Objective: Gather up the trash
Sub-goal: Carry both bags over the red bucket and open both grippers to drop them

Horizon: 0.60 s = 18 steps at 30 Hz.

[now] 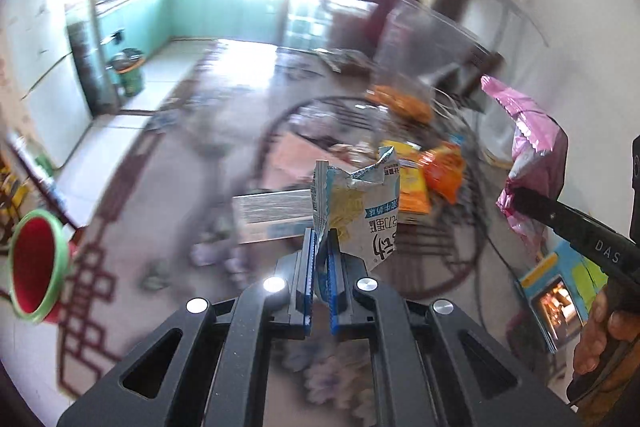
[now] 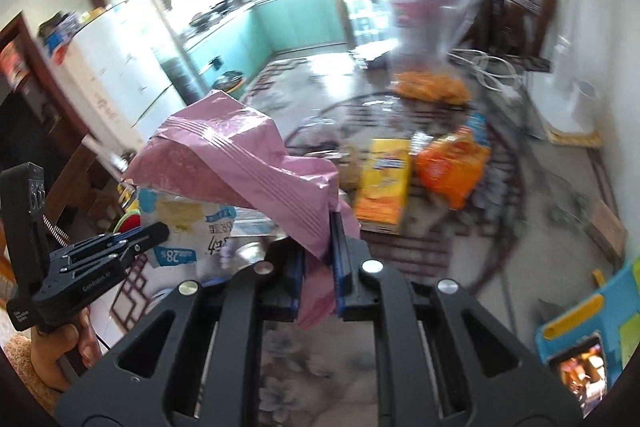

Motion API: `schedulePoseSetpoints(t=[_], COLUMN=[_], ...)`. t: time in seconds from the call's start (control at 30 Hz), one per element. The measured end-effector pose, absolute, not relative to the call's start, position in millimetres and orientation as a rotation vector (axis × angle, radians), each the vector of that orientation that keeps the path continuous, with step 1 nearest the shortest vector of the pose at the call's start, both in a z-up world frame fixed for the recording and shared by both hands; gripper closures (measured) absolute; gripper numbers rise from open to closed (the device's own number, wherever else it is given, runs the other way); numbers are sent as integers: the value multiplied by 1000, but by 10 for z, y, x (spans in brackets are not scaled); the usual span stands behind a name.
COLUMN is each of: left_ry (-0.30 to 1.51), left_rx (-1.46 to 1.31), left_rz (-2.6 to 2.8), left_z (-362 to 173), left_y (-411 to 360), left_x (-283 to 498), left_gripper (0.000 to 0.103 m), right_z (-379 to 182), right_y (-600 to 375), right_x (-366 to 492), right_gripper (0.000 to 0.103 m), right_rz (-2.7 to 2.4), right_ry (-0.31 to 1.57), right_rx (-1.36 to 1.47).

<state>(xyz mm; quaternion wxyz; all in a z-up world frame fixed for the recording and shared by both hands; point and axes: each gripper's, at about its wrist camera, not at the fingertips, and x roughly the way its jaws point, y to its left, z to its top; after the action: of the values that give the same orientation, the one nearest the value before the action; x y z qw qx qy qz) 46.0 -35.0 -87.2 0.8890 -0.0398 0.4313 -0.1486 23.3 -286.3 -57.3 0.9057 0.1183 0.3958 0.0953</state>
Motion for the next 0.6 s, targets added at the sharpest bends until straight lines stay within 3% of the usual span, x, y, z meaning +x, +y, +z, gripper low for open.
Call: schedulePoseSetpoints(t=[0.6], left_ry=[856], left_rx=[-153], left_rz=[-107], left_z=[-789], left_y=[1172], left_x=[409], left_gripper=[98], right_z=[-452], right_y=[-1217], right_x=[531], right_gripper=[91], right_rz=[391], right_ry=[841], right_rx=[133])
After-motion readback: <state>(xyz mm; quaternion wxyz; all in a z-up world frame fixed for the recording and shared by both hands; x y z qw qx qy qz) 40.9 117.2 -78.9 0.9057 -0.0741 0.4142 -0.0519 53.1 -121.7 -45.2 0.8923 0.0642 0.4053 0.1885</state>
